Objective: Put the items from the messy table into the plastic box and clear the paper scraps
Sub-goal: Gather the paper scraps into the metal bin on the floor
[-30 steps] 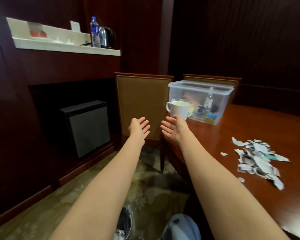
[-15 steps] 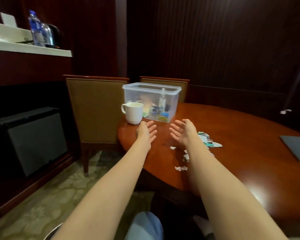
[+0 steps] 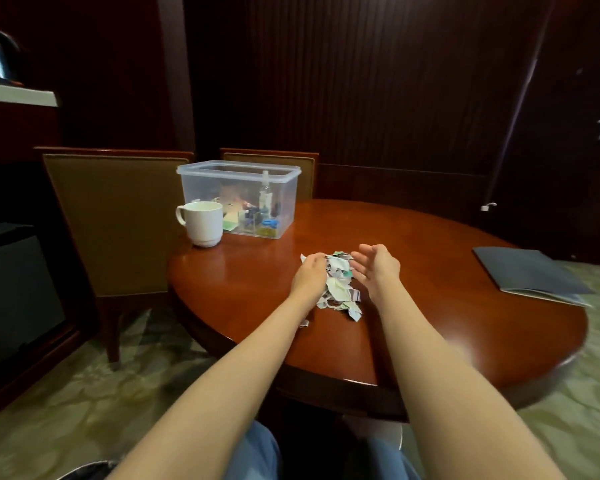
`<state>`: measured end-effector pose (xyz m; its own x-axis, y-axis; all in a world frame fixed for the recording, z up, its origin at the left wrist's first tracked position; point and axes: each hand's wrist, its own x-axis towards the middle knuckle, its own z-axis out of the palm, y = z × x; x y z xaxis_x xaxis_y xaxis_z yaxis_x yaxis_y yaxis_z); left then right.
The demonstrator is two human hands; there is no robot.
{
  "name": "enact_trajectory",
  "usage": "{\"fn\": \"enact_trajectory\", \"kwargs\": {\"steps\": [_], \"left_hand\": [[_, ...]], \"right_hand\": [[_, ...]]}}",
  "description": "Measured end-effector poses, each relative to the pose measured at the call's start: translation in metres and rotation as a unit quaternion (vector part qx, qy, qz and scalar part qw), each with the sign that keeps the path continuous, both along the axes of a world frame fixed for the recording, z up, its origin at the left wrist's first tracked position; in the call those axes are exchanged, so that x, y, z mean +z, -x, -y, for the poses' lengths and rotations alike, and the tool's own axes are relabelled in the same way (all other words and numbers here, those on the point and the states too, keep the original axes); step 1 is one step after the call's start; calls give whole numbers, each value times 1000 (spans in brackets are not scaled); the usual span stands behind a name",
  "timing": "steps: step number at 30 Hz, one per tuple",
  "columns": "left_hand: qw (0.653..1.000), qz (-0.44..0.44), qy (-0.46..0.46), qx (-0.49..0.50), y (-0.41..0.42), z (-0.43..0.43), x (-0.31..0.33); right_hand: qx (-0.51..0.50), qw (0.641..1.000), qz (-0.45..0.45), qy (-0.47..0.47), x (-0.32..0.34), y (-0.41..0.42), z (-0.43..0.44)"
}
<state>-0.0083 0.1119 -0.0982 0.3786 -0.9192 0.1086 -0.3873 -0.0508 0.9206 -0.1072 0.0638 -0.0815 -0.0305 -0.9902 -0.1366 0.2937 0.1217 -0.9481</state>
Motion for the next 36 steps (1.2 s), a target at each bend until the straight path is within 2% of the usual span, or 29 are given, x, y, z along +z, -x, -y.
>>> {"fn": "enact_trajectory", "kwargs": {"steps": [3,6,9,12,13,15,21,26,32,36], "left_hand": [[999,-31,12,-36,0,-2,6],[997,3,24,-68,-12,-7,10],[985,132,15,-105,-24,-19,6],[929,339,-34,-145,-20,-29,-12],[911,378,-58,-153,-16,-31,-18],[898,405,-88,-146,-12,-30,-22],[902,398,-120,-118,-10,-12,-18],[925,356,-101,-90,-12,12,-16],[954,283,-90,-44,-21,44,-17],[964,247,-99,-10,-30,62,-17]], "right_hand": [[-26,1000,-16,1,-3,6,-2],[-61,997,-48,8,-6,8,-1],[-98,989,-102,29,-14,5,-3],[-141,971,-178,76,-22,-5,-11],[-146,967,-190,88,-23,-9,-14],[-150,966,-186,98,-22,-16,-16],[-177,947,-240,116,-27,-2,-5],[-159,922,-328,132,-34,0,18],[-25,861,-486,145,-34,6,50],[65,818,-548,161,-33,4,75]]}}
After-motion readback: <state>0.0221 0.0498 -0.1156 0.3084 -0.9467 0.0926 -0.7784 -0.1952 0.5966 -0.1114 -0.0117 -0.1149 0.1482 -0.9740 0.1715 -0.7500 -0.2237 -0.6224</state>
